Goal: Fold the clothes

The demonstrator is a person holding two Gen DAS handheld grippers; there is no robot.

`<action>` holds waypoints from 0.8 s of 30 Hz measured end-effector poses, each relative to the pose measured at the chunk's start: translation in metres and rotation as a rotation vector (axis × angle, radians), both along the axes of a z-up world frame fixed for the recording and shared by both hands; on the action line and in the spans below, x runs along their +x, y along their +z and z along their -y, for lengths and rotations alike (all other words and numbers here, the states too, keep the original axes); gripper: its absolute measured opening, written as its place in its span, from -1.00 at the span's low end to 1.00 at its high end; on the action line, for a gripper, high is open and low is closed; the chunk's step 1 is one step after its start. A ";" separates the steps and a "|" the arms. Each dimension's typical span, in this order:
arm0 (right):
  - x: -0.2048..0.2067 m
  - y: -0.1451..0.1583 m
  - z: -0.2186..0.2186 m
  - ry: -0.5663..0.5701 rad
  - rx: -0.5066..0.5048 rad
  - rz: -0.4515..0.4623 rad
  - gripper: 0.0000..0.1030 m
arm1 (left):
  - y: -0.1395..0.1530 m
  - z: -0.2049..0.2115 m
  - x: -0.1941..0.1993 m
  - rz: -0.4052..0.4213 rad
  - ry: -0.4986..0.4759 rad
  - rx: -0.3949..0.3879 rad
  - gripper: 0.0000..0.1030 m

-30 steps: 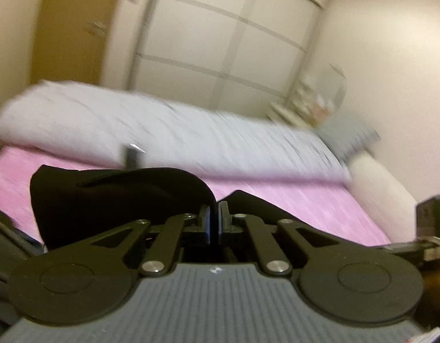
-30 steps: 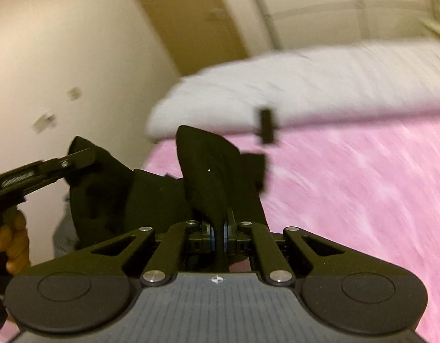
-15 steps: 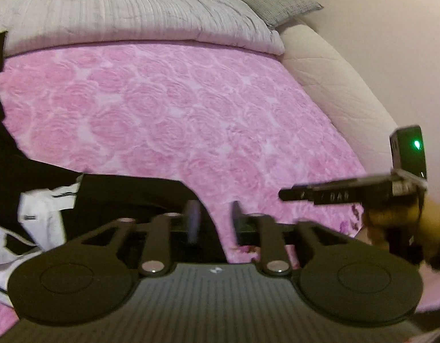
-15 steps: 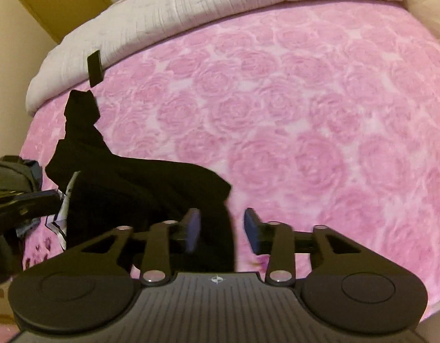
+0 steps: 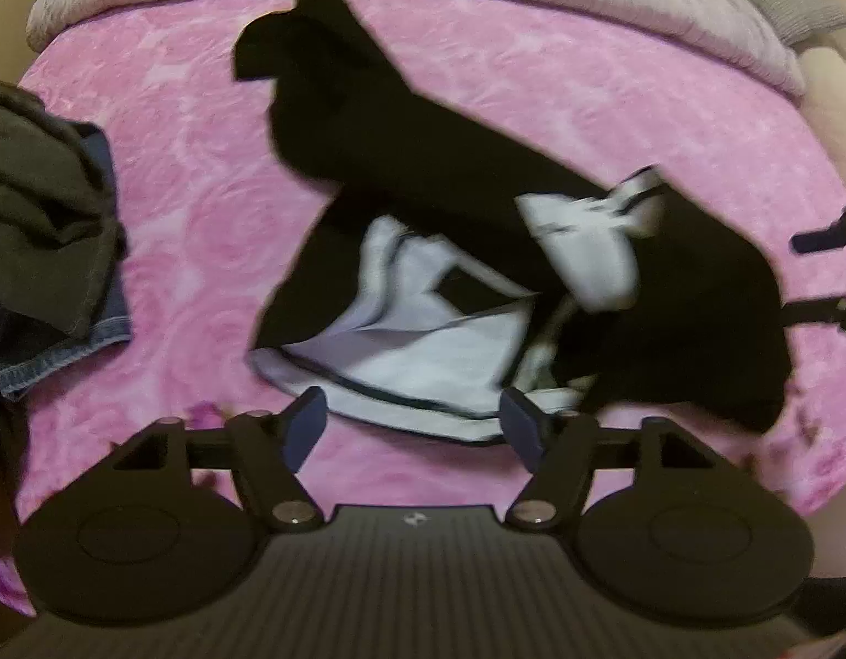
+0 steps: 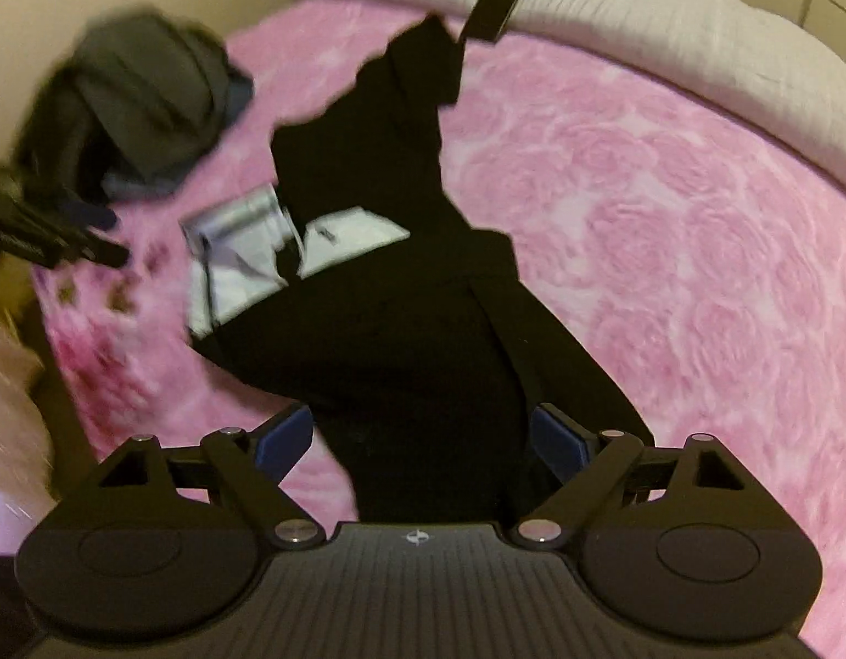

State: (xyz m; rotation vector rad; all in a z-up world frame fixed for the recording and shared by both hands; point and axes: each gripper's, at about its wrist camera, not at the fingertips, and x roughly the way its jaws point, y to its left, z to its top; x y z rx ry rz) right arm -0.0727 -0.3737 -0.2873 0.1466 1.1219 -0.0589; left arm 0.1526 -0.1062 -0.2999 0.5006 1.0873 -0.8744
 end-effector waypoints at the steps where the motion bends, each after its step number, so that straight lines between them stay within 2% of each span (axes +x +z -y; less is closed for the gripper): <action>1: 0.008 -0.005 -0.003 -0.006 -0.020 -0.016 0.72 | -0.010 -0.002 0.009 0.018 -0.014 0.008 0.30; 4: 0.028 -0.019 -0.012 -0.015 -0.089 -0.057 0.72 | -0.038 0.003 0.035 0.088 -0.129 0.018 0.30; 8: 0.047 -0.044 -0.020 0.048 -0.241 -0.097 0.72 | -0.077 0.018 0.050 0.164 -0.360 0.049 0.24; 11: 0.060 -0.066 -0.011 0.045 -0.231 -0.136 0.72 | -0.106 0.027 0.053 0.205 -0.543 0.098 0.00; 12: 0.062 -0.071 -0.008 0.036 -0.215 -0.147 0.68 | -0.107 0.026 0.055 0.216 -0.566 0.106 -0.21; 13: 0.063 -0.075 -0.006 0.025 -0.196 -0.156 0.57 | -0.105 0.025 0.057 0.222 -0.575 0.107 -0.45; 14: 0.063 -0.078 -0.003 0.013 -0.177 -0.165 0.43 | -0.104 0.024 0.059 0.228 -0.584 0.107 -0.55; 15: 0.063 -0.079 -0.001 0.002 -0.164 -0.169 0.01 | -0.102 0.022 0.061 0.234 -0.593 0.108 -0.72; 16: 0.062 -0.077 0.000 -0.007 -0.158 -0.169 -0.49 | -0.095 0.019 0.061 0.234 -0.600 0.098 -0.78; 18: 0.059 -0.066 -0.004 -0.006 -0.158 -0.162 -0.80 | -0.072 0.010 0.054 0.223 -0.627 0.073 -0.82; 19: 0.056 -0.057 -0.007 0.008 -0.155 -0.155 -0.87 | -0.060 0.006 0.051 0.217 -0.641 0.061 -0.83; 24: 0.030 0.006 -0.016 0.161 -0.187 -0.091 -0.91 | 0.000 -0.017 0.010 0.118 -0.757 0.032 -0.84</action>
